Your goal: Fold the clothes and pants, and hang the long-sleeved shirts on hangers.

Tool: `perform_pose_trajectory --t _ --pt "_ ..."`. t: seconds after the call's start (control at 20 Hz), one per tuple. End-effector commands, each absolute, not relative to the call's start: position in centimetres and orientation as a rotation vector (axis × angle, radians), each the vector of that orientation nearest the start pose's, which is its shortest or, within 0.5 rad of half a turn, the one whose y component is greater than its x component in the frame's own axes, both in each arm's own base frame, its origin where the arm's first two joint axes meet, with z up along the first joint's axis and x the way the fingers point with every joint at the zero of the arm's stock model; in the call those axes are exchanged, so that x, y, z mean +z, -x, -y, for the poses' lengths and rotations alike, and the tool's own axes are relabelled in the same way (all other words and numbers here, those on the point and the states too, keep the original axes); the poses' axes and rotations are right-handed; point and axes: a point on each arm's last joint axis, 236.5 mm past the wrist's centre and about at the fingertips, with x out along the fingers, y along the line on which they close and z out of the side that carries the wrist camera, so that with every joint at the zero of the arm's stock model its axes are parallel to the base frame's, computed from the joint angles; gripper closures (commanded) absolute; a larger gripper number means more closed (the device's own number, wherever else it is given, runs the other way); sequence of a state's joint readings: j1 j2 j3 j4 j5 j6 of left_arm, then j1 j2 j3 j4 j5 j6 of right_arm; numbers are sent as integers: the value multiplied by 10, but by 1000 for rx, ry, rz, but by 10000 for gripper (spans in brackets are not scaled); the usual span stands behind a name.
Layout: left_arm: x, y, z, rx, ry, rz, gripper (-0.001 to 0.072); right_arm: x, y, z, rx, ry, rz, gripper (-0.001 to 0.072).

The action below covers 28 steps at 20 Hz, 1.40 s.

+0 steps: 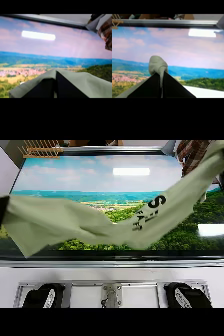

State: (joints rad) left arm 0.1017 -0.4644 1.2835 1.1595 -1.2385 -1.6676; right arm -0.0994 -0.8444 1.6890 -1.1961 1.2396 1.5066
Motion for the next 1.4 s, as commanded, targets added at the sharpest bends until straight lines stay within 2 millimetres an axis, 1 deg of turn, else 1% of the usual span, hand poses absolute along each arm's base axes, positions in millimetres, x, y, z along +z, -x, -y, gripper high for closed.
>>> perform_pose_trajectory --t 0.0,0.05,0.1,0.15,0.2,0.25,0.3,0.35,0.4,0.45,0.5,0.55,0.6,0.65,0.7,0.75,0.8,0.85,0.9,0.95,1.0,1.05,1.1,1.15,1.2,1.3,1.35 --pt "238 -219 72 -207 410 -792 702 333 -315 -36 157 -201 -621 700" --pt "201 -224 73 -194 435 -917 701 311 -325 -37 160 -209 -702 700" --pt "167 -229 74 -182 455 -1018 701 284 -339 -39 166 -214 -792 700" --pt "130 -236 76 -171 477 -1116 701 258 -355 -39 167 -218 -863 700" --pt "98 -246 79 -162 489 -1178 701 229 -373 -41 174 -218 -936 700" --pt "67 -261 80 -149 499 -1212 701 204 -393 -42 176 -214 -983 699" --pt "44 -281 81 -139 502 -1214 701 177 -418 -42 171 -223 -1017 700" --pt "24 -307 79 -119 505 -1189 701 154 -444 -40 163 -229 -1020 700" --pt "12 -335 75 -106 498 -1147 701 135 -467 -37 149 -243 -1008 700" --pt "5 -368 69 -96 480 -1102 701 120 -489 -35 134 -255 -983 699" --pt "4 -400 63 -83 476 -1067 701 110 -506 -31 120 -264 -955 699" --pt "6 -427 56 -71 483 -1050 701 105 -520 -29 111 -272 -922 698" --pt "9 -453 50 -64 488 -1040 700 105 -533 -26 94 -290 -880 698" --pt "14 -473 44 -62 492 -1033 628 110 -543 -23 78 -308 -833 689" --pt "21 -491 37 -63 494 -1021 270 120 -554 -20 69 -315 -770 686" --pt "32 -506 30 -62 497 -1006 6 133 -562 -18 66 -325 -713 681" --pt "43 -515 22 -62 498 -994 34 143 -566 -17 65 -323 -677 560" --pt "53 -517 13 -57 498 -984 34 155 -567 -13 60 -323 -647 286" --pt "62 -514 4 -60 481 -980 34 165 -565 -10 58 -320 -625 96" --pt "66 -507 -5 -66 453 -986 34 175 -560 -7 57 -314 -612 81" --pt "64 -494 -14 -67 435 -1007 33 184 -552 -4 55 -313 -610 81" --pt "57 -478 -22 -56 435 -1033 34 194 -542 -4 58 -309 -612 81" --pt "44 -456 -30 -33 458 -1073 34 202 -529 -7 66 -304 -618 81" --pt "25 -434 -34 -9 488 -1121 33 207 -514 -11 77 -295 -633 81" --pt "2 -407 -37 18 522 -1179 33 208 -499 -16 87 -291 -654 82" --pt "-45 -361 -36 63 579 -1276 34 204 -467 -26 106 -285 -697 81" --pt "-66 -342 -35 86 603 -1314 33 200 -453 -32 116 -281 -710 81"
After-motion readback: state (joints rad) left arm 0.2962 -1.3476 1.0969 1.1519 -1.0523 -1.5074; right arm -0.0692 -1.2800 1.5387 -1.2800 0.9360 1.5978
